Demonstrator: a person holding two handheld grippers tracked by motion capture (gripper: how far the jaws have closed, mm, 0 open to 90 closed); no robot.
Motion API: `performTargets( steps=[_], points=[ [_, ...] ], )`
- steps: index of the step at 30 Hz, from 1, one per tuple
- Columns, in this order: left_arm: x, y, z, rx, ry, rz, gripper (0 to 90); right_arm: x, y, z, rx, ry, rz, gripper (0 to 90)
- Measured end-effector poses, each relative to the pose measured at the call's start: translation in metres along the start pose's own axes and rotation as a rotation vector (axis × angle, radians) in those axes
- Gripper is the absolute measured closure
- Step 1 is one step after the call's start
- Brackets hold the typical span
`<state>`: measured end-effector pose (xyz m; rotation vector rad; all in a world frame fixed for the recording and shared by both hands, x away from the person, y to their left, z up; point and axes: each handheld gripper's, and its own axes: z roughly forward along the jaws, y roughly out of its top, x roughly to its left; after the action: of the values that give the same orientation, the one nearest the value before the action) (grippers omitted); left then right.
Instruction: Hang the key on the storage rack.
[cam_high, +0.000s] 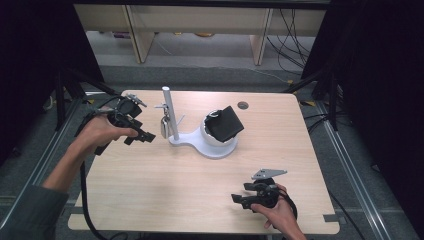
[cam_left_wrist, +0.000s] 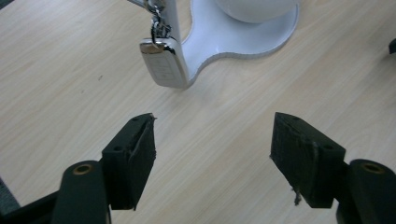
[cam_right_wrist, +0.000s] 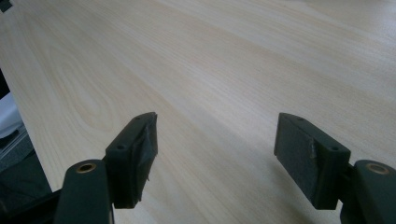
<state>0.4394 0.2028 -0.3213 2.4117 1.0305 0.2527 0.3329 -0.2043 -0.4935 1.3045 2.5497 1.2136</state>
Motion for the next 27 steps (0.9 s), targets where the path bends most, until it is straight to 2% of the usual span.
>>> performTargets(
  steps=[2, 4, 7, 9, 10, 12, 15, 16, 19, 20, 22, 27],
  points=[
    [-0.004, -0.006, 0.001, 0.006, -0.001, 0.012, 29.1, -0.002, 0.000, 0.001, -0.004, -0.005, -0.013, 31.0],
    [-0.006, -0.008, 0.002, 0.001, -0.002, 0.006, 28.6, -0.002, 0.000, 0.001, -0.012, -0.012, -0.006, 31.0],
    [-0.009, -0.014, 0.004, -0.002, -0.019, 0.013, 27.8, 0.000, 0.000, 0.000, -0.003, -0.004, 0.000, 31.0],
    [-0.012, -0.020, 0.008, -0.012, -0.026, 0.014, 27.1, 0.000, 0.001, 0.001, -0.004, -0.004, -0.013, 31.0],
    [-0.014, -0.023, 0.009, -0.016, -0.028, 0.014, 26.8, 0.001, 0.001, 0.001, -0.004, -0.009, 0.000, 30.9],
    [-0.015, -0.025, 0.010, -0.021, -0.031, 0.015, 26.4, 0.000, 0.001, 0.001, -0.007, -0.011, -0.015, 30.9],
    [-0.020, -0.035, 0.014, -0.031, -0.038, 0.015, 24.4, 0.001, 0.001, 0.001, 0.002, -0.007, 0.009, 30.6],
    [-0.020, -0.035, 0.014, -0.031, -0.038, 0.015, 24.2, 0.000, 0.001, 0.001, -0.003, -0.006, -0.009, 30.6],
    [-0.025, -0.043, 0.017, -0.030, -0.048, 0.026, 24.0, 0.000, 0.001, 0.001, -0.007, -0.007, -0.019, 30.2],
    [-0.025, -0.043, 0.017, -0.030, -0.048, 0.026, 24.0, 0.002, 0.001, 0.001, -0.002, -0.004, 0.004, 30.1],
    [-0.029, -0.049, 0.021, -0.043, -0.059, 0.017, 23.3, 0.002, 0.001, 0.001, -0.003, 0.002, 0.006, 29.9],
    [-0.033, -0.055, 0.026, -0.053, -0.073, 0.031, 22.1, 0.001, 0.001, 0.002, -0.015, -0.010, -0.014, 29.9]
  ],
)
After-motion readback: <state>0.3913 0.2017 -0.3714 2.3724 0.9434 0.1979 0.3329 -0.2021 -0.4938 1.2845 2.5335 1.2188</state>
